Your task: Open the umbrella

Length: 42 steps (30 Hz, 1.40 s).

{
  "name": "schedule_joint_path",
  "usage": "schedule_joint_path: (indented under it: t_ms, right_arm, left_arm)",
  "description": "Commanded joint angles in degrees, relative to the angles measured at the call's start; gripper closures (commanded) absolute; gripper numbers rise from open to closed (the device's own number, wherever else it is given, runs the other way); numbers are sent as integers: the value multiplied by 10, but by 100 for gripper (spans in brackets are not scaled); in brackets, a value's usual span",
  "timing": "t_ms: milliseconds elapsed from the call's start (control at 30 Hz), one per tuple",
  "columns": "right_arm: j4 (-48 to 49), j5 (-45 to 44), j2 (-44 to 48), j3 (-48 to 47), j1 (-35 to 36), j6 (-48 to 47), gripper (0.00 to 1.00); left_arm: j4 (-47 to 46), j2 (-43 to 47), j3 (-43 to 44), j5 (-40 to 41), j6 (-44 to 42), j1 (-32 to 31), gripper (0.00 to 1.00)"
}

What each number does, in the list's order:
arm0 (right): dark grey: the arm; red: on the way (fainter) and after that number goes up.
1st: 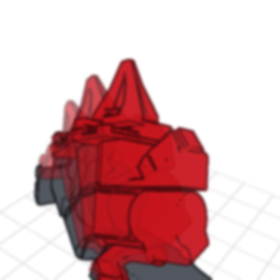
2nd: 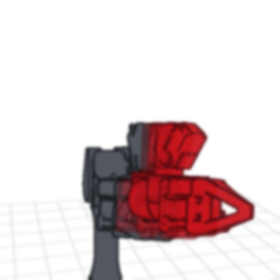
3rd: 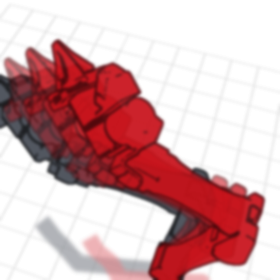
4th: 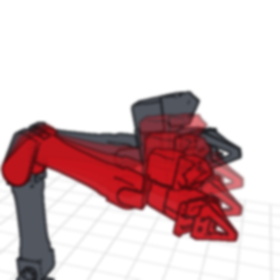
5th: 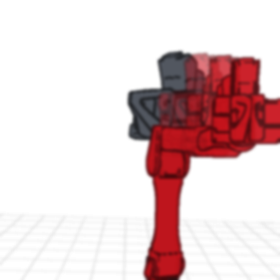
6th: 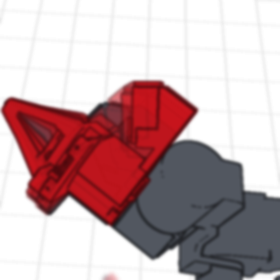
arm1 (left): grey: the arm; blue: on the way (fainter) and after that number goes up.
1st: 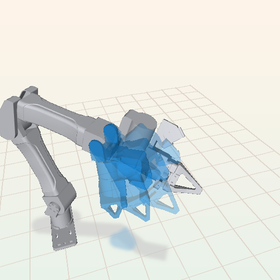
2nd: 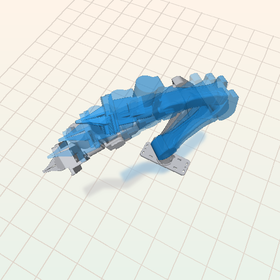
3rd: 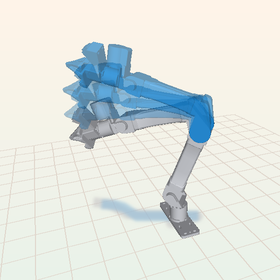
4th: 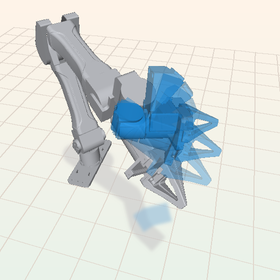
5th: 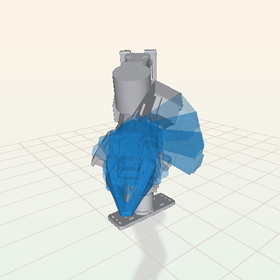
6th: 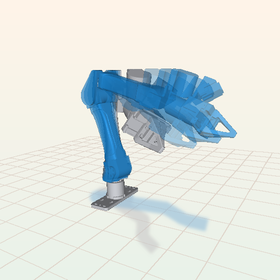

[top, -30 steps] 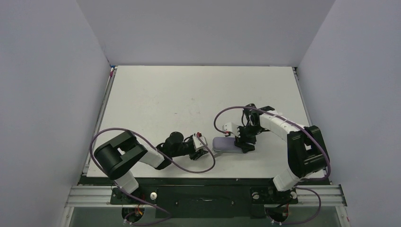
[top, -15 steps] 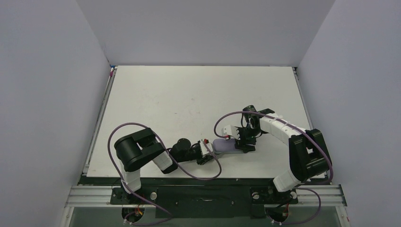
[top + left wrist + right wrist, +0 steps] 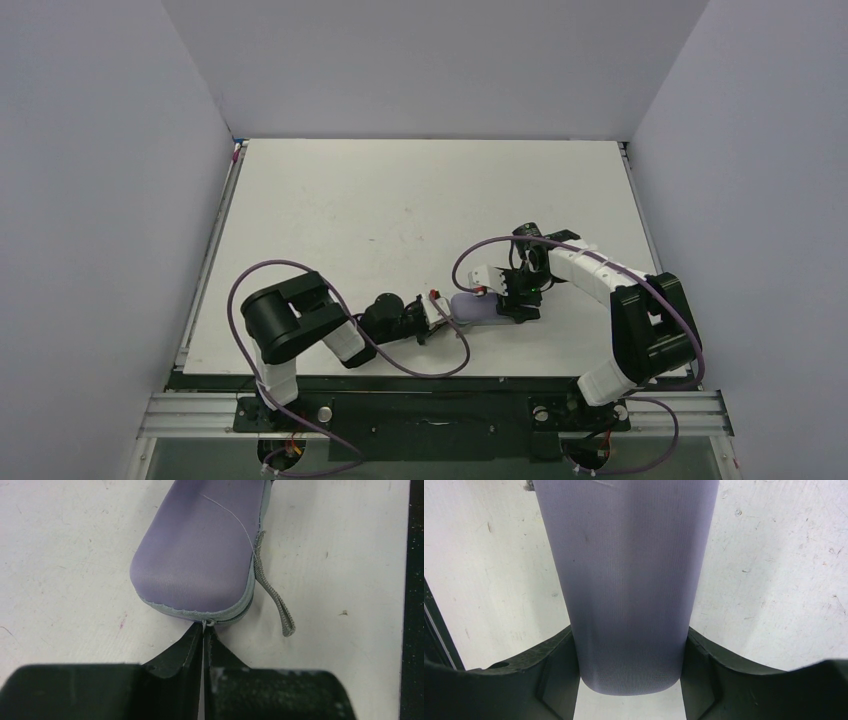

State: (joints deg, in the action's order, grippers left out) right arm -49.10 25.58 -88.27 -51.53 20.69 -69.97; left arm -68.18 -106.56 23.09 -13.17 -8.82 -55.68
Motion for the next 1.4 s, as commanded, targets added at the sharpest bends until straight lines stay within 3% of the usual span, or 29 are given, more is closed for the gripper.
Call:
schedule_joint_path:
  t_ms: [0, 233, 633, 667, 700, 733, 833, 967, 1100, 1233, 1333, 1367]
  right_arm:
    - [16, -9, 12, 1, 5, -3, 100]
    - [6, -11, 15, 6, 8, -49, 100]
    - [-36, -42, 43, 22, 35, -275, 100]
    - [-29, -38, 50, 21, 37, -275, 95]
    - [-14, -35, 51, 14, 37, -267, 78]
    - [-7, -25, 52, 6, 37, -244, 69]
    - [20, 11, 45, -54, 30, -163, 24]
    - [18, 44, 48, -116, 20, -83, 18]
    - [-10, 37, 75, -106, 18, -117, 16]
    - [-22, 31, 107, -87, -13, -79, 16]
    - [-35, 43, 104, -117, -46, 31, 16]
    - [-37, 46, 91, -125, -66, 112, 16]
  left_arm:
    - [-69, 41, 1, 22, 10, -12, 100]
    - [-53, 52, 3, 120, 17, -8, 100]
    - [-51, 41, 5, 103, -10, 32, 100]
    - [-64, 39, 2, 95, -19, 29, 100]
    - [-70, 39, -5, 83, -37, 27, 100]
    - [-76, 38, -9, 80, -45, 21, 100]
    - [-84, 34, -17, 62, -75, 5, 100]
    - [-90, 24, -23, 57, -80, -11, 100]
    - [-75, 35, -24, 50, -70, -16, 99]
    - [-65, 52, -37, 61, -65, -15, 69]
    - [-60, 62, -46, 66, -59, -16, 60]
    - [-55, 66, -46, 66, -57, -16, 57]
